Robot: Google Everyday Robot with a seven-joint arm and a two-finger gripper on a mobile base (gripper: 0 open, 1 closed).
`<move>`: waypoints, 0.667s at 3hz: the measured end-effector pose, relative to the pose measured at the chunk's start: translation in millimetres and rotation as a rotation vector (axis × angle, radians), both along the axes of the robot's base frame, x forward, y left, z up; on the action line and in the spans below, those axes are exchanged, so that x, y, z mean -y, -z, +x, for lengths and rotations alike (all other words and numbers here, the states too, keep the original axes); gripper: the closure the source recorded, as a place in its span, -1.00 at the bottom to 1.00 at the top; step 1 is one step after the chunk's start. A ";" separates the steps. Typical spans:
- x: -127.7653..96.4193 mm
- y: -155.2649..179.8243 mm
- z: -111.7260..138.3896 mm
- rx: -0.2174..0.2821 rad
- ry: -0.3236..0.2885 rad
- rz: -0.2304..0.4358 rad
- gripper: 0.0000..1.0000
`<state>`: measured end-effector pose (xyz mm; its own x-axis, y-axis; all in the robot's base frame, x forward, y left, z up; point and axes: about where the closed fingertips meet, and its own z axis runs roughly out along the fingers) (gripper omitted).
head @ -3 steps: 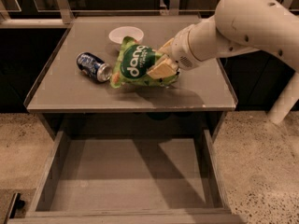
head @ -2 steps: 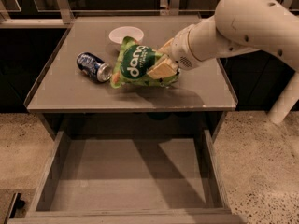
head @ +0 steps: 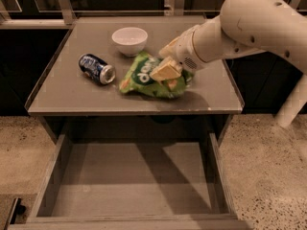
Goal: Pick green rice chip bag from top drawer and place on counter
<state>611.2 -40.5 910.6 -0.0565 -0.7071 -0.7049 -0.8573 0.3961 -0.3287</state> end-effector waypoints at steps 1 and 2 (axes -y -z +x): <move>0.0 0.0 0.0 0.000 0.000 0.000 -1.00; -0.1 -0.1 0.0 0.000 0.000 0.000 -1.00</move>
Offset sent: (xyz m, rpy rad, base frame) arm 0.0000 0.0000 0.0000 0.0000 0.0000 0.0000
